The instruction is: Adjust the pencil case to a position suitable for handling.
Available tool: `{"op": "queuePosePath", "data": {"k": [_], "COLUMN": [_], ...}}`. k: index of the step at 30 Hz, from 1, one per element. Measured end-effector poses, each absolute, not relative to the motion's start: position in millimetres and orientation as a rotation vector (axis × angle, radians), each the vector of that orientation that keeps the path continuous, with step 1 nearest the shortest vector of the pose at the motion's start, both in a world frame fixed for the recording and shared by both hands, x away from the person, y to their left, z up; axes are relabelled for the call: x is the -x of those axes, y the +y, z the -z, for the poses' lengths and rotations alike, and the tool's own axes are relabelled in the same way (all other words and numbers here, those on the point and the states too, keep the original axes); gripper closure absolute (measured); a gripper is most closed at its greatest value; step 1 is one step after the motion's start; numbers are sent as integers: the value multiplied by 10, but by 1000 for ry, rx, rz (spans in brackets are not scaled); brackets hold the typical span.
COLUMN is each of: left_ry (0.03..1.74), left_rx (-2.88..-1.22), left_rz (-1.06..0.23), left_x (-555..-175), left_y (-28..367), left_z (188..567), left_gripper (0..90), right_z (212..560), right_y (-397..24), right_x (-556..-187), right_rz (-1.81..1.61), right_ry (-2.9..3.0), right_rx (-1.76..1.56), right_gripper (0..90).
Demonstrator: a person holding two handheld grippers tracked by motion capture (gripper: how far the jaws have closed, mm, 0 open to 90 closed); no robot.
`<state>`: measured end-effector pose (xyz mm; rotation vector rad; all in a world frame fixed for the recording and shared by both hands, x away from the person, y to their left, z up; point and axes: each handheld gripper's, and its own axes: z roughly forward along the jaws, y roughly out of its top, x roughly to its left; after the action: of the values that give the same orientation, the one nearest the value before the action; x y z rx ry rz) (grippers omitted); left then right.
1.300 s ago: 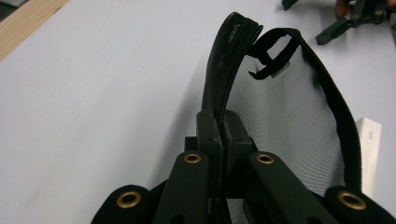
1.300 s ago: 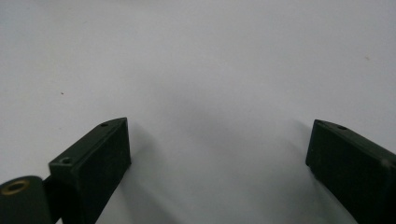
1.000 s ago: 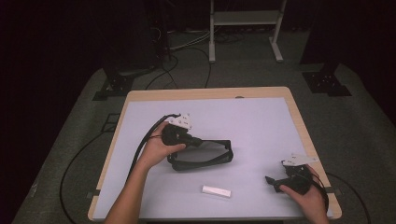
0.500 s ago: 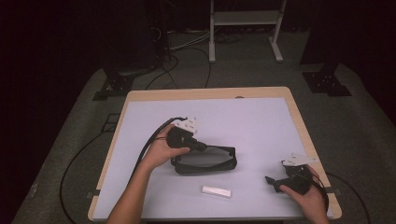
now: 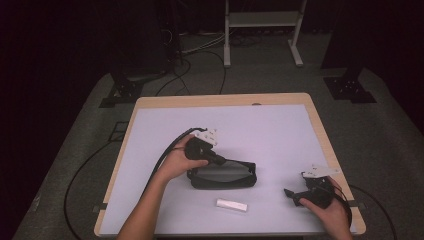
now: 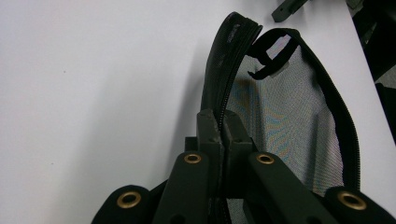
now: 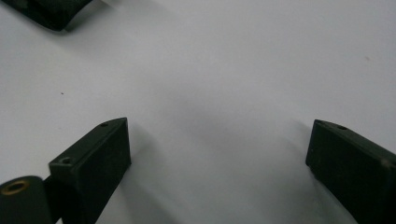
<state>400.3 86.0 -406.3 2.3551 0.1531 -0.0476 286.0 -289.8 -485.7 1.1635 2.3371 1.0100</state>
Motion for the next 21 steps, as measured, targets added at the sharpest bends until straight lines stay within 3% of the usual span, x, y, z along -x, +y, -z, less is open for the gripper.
{"op": "queuePosePath", "data": {"k": [16,21], "left_ry": [138,163], "left_rx": [-2388,-2396], "left_rz": [37,23], "left_x": [-4111,-4100], "left_y": [764,763], "left_z": [4121,4129], "left_gripper": [882,769], "right_z": [4856,4856], "right_y": [-2898,-2899], "right_x": [-2860,-2860], "right_rz": [-1010,-1010], "right_ry": [2338,2339], "right_rx": [-1164,-1163], "right_gripper": [56,56]}}
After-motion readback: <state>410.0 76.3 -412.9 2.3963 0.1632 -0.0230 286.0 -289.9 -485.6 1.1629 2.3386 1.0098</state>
